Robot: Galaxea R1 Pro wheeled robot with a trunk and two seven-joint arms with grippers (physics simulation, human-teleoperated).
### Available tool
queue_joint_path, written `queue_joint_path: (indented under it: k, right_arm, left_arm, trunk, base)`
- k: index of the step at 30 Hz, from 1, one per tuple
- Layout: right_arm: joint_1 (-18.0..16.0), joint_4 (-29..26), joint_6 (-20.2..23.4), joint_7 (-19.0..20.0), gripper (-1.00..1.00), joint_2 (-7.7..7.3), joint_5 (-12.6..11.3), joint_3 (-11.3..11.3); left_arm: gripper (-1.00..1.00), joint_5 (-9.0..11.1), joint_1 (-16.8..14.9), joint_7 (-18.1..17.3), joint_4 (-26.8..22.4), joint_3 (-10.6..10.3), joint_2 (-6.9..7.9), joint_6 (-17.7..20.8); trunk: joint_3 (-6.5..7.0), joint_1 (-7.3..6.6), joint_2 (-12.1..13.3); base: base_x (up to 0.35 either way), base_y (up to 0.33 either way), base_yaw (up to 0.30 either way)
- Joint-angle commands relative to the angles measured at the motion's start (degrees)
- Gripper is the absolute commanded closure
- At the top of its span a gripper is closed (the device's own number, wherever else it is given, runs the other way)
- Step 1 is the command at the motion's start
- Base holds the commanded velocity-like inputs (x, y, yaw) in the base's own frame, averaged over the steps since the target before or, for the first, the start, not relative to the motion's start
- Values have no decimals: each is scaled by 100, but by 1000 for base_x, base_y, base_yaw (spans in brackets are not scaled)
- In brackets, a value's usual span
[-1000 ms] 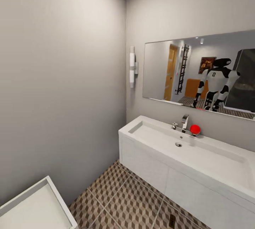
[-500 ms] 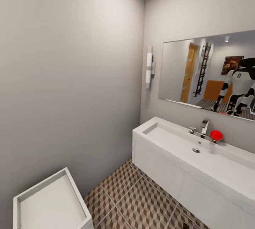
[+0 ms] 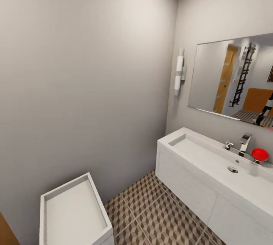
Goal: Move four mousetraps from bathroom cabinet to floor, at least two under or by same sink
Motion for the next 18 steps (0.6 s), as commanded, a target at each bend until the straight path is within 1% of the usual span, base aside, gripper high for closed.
queue_joint_path:
  k: [1,18]
  right_arm:
    - [-4,18,-32,-13,-100,4,-36,41]
    - [-4,18,-29,-13,-100,-2,-36,41]
  left_arm:
    - [-100,51,-2,18,6,-50,-2,-18]
    - [-100,52,0,18,6,-50,-3,-17]
  trunk:
    - [-2,2,-4]
    - [-2,2,-4]
  base:
    - [0,0,295]
    - [0,0,295]
